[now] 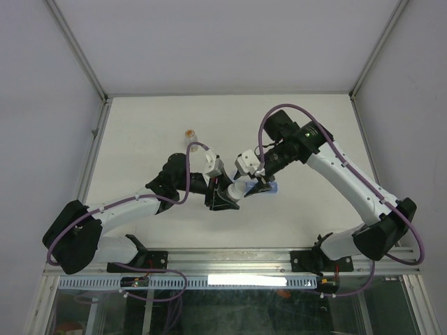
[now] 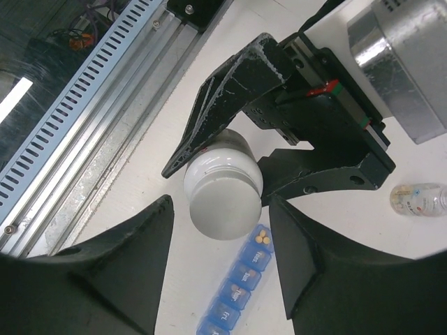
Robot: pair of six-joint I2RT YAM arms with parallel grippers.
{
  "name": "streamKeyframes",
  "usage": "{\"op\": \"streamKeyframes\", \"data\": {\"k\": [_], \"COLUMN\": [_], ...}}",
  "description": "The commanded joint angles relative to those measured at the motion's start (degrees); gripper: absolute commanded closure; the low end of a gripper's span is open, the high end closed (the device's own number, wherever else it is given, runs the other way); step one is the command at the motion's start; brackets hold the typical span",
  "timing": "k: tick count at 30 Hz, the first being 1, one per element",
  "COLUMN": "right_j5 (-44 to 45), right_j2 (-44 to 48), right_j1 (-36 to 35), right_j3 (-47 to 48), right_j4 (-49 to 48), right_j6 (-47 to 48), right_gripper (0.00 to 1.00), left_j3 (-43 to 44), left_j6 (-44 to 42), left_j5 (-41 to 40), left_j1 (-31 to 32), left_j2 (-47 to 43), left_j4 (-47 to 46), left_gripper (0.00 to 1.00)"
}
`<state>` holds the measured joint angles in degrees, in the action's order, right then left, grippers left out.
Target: Sort the pills into containers
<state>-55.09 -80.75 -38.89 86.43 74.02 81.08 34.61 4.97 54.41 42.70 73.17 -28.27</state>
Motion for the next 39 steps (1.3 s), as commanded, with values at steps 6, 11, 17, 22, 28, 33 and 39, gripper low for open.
{"op": "streamKeyframes", "data": {"k": [6,11,17,22,28,33,39], "right_j5": [-0.1,-0.1,-0.3,-0.2,2.9,6.8,8.1], "right_j2": [2.0,1.6,0.1,-1.1,0.7,0.0,-2.9], "right_j1": [-0.6,-0.7,-0.7,-0.7,-0.5,-0.6,-1.3], "right_j3": [-0.3,-0.5,0.2,-0.1,-1.7,-1.9,-0.7], "right_j4": [-2.7,-3.2,-3.8,-4.2,-10.3,-11.8,-8.7], "right_j6": [-2.7,-5.2,-12.1,-17.1,-25.9,-32.6,-36.9], "right_gripper": [0.49,0.55,0.66,0.67,0.67,0.68,0.69], "left_j3": [2.4,2.0,0.3,-2.6,-4.2,-4.7,-3.3], "left_j6": [0.1,0.2,0.3,1.1,1.6,0.1,-3.4], "left_j5": [2.0,1.8,-1.8,-4.7,-7.6,-13.5,-20.5], "left_j1": [-0.1,-0.1,-0.1,-0.1,0.0,0.9,2.3], "left_j2": [-0.5,-1.1,-3.4,-5.5,-6.6,-8.2,-8.6], "left_j4": [-2.7,-3.9,-7.1,-13.4,-16.4,-15.9,-12.0], "left_gripper": [1.0,1.0,1.0,1.0,1.0,1.0,1.0]}}
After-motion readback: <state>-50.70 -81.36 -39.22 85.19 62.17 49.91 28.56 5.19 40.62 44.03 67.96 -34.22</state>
